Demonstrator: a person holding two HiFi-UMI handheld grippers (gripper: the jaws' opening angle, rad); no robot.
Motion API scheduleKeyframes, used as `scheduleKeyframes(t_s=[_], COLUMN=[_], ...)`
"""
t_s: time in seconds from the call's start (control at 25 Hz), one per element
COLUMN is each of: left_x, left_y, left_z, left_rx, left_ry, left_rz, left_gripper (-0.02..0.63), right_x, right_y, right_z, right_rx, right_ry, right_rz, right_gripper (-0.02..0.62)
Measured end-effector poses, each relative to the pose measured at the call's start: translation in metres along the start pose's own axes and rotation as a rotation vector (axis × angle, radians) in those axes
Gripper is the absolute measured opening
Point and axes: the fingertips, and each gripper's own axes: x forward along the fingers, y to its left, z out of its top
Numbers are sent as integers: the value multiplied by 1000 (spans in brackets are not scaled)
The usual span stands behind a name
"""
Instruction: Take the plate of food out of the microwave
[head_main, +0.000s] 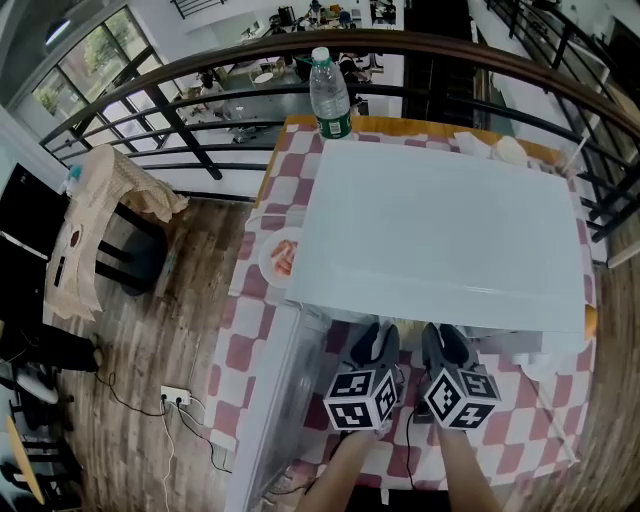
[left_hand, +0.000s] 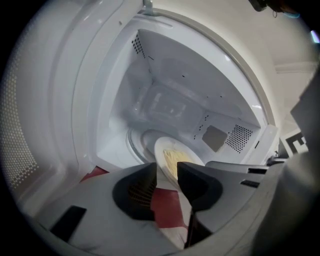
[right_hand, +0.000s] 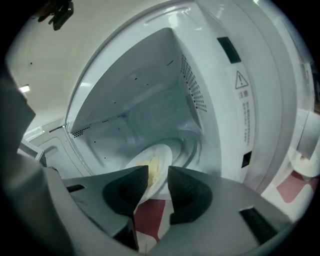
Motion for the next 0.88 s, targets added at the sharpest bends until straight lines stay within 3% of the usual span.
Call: scheduleKeyframes(t_s=[0.32, 0.6, 0.68, 0.88], left_x=[3, 13, 14, 13], left_y=[12, 8, 6, 5], left_z=[2, 2, 1, 2], left_rx=[-60, -47, -48, -111], left_ry=[-13, 12, 12, -10], left_rz=[41, 6, 0, -5], left_gripper=[143, 137, 135, 99], right_x=[7, 12, 13, 11], right_y=[-11, -4, -3, -3], right_z=[-6, -9, -9, -7], right_rx=[114, 102, 105, 137], right_ry=[29, 45, 43, 23], right_rz=[-31, 3, 9, 17], right_gripper=[144, 141, 98, 80])
